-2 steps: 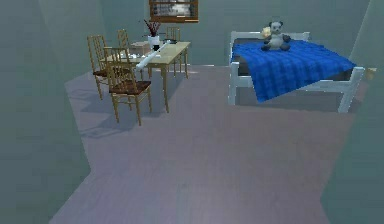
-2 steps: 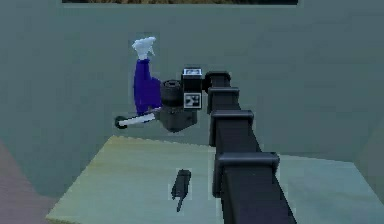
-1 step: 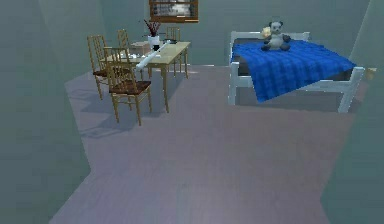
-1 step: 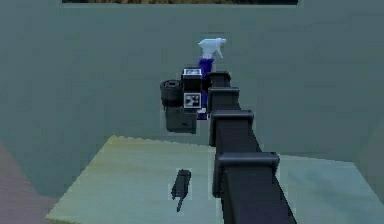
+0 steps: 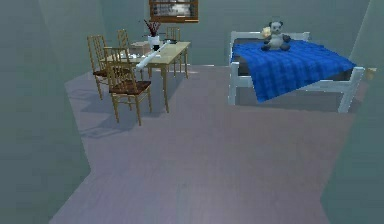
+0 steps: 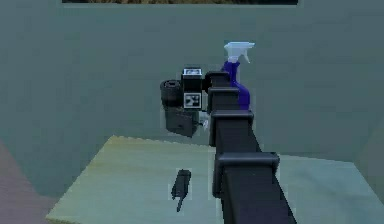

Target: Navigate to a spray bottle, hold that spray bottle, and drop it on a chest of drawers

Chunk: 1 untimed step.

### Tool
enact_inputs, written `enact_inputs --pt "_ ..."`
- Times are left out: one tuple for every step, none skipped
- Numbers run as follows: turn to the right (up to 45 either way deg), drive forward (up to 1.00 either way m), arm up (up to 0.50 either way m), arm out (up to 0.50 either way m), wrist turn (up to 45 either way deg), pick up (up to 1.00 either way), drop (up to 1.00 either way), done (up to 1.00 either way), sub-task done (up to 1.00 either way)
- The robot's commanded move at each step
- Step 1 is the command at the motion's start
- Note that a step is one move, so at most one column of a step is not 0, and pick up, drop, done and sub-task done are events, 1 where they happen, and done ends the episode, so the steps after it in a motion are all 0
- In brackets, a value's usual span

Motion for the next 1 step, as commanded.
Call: enact_inputs --pt "0.0 0.00 -0.32 0.00 0.0 0.00 0.00 0.00 0.00"
